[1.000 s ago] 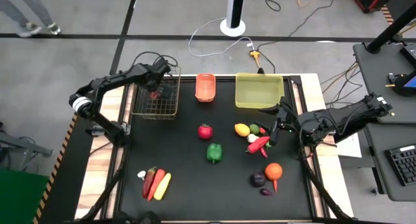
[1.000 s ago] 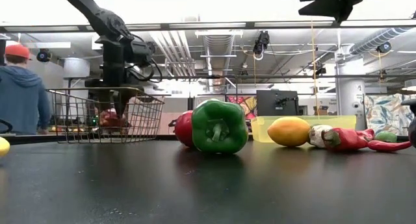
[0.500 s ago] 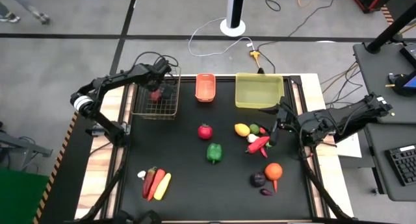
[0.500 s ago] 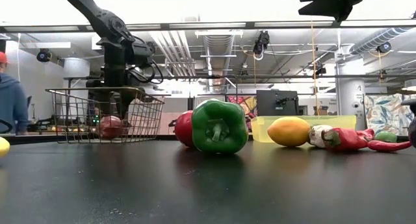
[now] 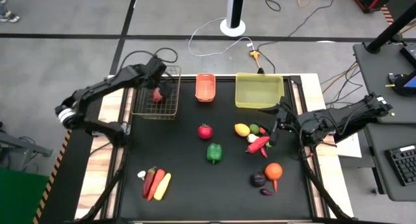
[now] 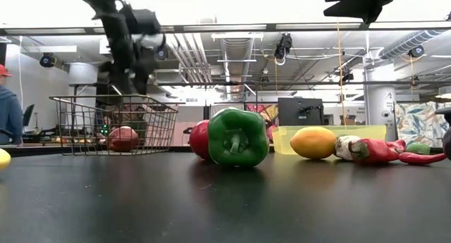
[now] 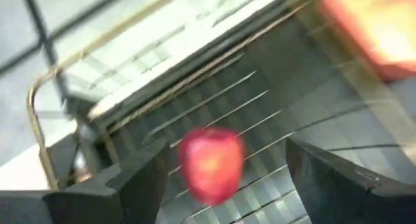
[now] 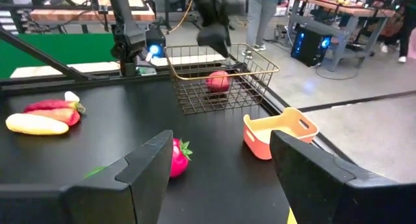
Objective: Sort produce into baskets
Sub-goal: Put the yellow lemon into the wire basket
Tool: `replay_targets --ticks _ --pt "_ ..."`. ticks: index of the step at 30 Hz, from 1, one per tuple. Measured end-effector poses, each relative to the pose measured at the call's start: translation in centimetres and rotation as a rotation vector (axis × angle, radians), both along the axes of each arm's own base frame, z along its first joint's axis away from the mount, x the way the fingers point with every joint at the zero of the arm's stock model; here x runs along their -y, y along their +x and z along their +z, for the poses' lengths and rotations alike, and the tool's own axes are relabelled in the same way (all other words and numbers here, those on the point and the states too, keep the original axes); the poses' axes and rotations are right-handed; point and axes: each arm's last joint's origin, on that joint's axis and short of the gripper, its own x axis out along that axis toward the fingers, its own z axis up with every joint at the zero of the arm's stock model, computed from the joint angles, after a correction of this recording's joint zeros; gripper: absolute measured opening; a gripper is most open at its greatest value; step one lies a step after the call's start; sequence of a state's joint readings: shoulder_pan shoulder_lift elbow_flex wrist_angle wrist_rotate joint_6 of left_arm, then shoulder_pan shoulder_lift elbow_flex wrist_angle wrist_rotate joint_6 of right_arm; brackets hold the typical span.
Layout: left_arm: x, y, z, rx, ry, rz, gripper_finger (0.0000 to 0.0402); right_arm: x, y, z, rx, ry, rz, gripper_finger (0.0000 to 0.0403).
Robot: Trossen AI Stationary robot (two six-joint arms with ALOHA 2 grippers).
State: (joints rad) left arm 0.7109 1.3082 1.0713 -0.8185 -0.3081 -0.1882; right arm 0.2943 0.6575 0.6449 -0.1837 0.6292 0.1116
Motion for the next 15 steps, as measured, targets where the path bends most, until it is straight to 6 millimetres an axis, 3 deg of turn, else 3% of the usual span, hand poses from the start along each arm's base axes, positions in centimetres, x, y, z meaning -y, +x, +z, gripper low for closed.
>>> replay_targets --ticks 8,15 --pt "8.6 2.3 3.6 0.273 0.131 -0.334 0.0284 0.0 0.0 0.0 -0.005 -0.015 0.004 0.0249" --pt "15.1 3.0 3.2 0.364 0.105 -0.61 0.0284 0.0 0.0 0.0 0.007 0.015 -0.003 0.0249"
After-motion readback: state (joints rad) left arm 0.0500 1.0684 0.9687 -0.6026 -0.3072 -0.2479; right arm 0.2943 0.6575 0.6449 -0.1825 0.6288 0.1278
